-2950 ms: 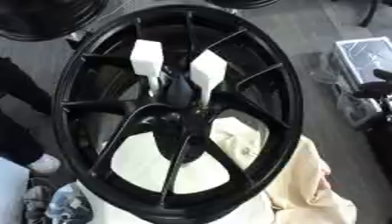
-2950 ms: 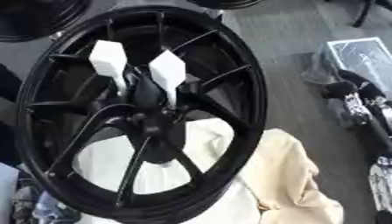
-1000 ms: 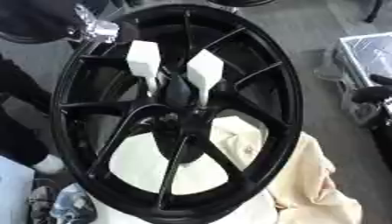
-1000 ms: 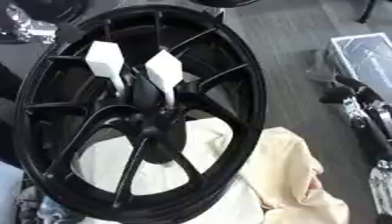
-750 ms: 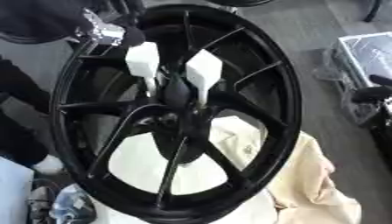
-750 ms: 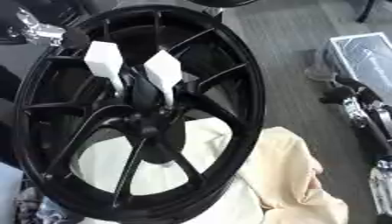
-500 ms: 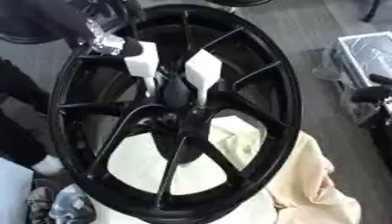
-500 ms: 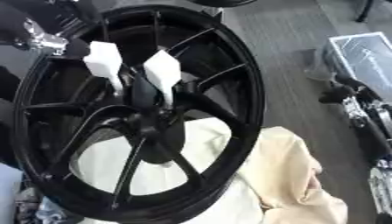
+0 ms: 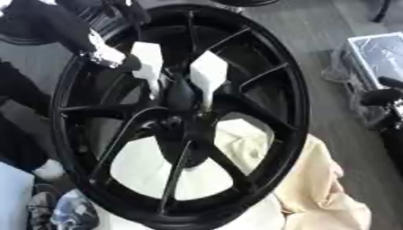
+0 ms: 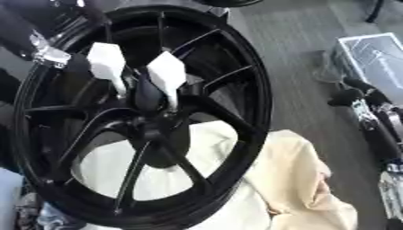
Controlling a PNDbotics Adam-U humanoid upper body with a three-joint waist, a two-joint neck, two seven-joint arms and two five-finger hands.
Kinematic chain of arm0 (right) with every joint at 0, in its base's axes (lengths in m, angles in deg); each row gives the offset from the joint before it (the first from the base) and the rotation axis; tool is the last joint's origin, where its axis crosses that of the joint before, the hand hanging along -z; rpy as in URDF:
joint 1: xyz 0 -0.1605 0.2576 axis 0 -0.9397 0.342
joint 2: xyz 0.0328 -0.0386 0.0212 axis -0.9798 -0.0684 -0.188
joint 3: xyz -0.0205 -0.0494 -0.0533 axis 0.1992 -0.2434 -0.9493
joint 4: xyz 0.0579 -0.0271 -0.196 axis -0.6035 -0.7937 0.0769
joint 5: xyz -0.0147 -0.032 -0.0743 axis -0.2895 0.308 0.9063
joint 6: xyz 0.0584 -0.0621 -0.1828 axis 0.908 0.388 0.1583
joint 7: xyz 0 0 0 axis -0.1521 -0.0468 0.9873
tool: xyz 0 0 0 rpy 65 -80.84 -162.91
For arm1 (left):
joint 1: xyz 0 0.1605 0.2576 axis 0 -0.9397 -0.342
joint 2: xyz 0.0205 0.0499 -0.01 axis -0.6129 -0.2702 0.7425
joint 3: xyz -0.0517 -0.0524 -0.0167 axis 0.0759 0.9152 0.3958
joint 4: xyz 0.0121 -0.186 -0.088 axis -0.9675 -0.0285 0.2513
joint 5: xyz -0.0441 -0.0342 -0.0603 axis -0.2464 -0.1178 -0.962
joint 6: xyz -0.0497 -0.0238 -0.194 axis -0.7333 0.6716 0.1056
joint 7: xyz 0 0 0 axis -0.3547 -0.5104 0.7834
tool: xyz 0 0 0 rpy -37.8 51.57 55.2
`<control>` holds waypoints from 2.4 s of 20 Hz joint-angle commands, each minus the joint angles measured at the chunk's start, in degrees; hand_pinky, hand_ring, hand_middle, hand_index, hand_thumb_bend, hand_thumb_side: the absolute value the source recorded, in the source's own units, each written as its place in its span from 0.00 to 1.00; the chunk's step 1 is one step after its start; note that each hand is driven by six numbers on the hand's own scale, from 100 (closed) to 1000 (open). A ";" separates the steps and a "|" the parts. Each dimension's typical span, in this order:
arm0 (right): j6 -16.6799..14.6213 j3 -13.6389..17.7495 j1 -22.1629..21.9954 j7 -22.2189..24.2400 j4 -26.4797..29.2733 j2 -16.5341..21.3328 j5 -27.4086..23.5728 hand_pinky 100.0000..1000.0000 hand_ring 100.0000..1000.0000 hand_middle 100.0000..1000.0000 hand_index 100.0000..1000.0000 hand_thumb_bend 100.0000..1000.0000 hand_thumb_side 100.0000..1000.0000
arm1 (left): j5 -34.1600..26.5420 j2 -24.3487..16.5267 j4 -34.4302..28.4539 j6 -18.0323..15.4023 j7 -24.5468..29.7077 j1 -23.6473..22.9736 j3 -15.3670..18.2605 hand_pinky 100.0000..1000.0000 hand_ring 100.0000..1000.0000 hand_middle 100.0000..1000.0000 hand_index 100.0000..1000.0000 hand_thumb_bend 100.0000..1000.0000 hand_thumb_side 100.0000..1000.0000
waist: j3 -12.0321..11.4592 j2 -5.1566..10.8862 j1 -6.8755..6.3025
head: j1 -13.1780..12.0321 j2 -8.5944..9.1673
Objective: Pull the pin out of the wheel hub.
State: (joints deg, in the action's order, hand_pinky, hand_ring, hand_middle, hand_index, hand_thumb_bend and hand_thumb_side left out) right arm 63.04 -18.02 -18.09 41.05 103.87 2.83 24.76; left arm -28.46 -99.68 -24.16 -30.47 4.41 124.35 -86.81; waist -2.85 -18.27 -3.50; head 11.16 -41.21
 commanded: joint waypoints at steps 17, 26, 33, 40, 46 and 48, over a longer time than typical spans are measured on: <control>0.30 -0.03 0.84 0.28 -0.06 0.24 1.04 1.00 0.68 0.61 0.85 0.00 0.68 | 4.89 2.28 3.47 -3.42 -0.02 2.52 0.46 0.90 0.92 0.80 0.90 0.45 0.45 | 0.50 0.08 0.01 | -0.94 1.18; 0.30 -0.09 0.98 0.48 -0.22 0.02 1.34 1.00 0.68 0.61 0.85 0.00 0.68 | 7.81 3.49 4.58 -4.91 -0.02 2.55 0.69 0.89 0.91 0.79 0.89 0.41 0.37 | 0.72 -0.13 0.07 | -1.49 1.43; 0.37 -0.10 1.06 0.62 -0.35 -0.12 1.51 1.00 0.68 0.61 0.86 0.00 0.68 | 8.27 4.31 4.66 -4.30 -0.02 2.66 1.08 0.87 0.89 0.77 0.84 0.30 0.25 | 0.94 -0.23 0.00 | -1.63 1.43; 0.53 0.02 1.14 0.41 -0.42 -0.19 1.75 1.00 0.68 0.61 0.86 0.00 0.68 | 7.72 4.62 4.69 -3.63 -0.02 2.58 0.58 0.86 0.84 0.72 0.75 0.24 0.17 | 1.08 -0.33 -0.09 | -1.73 1.46; 0.56 0.07 1.08 0.13 -0.30 -0.07 1.57 1.00 0.68 0.61 0.86 0.00 0.68 | 7.05 4.64 4.83 -3.44 -0.02 2.54 -0.03 0.81 0.76 0.61 0.54 0.16 0.00 | 1.15 -0.32 -0.08 | -1.73 1.31; 0.56 0.05 1.05 0.10 -0.28 -0.06 1.53 1.00 0.68 0.61 0.86 0.00 0.68 | 6.80 4.66 4.55 -3.01 -0.02 2.52 0.14 0.79 0.73 0.57 0.48 0.10 0.01 | 1.26 -0.30 -0.07 | -1.71 1.24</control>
State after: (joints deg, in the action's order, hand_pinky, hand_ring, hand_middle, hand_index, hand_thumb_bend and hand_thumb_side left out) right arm 63.71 -18.35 -17.12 41.31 102.90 2.21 26.25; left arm -21.36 -94.21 -19.22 -33.83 4.46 125.52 -87.09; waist -1.70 -19.52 -3.77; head 9.50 -40.61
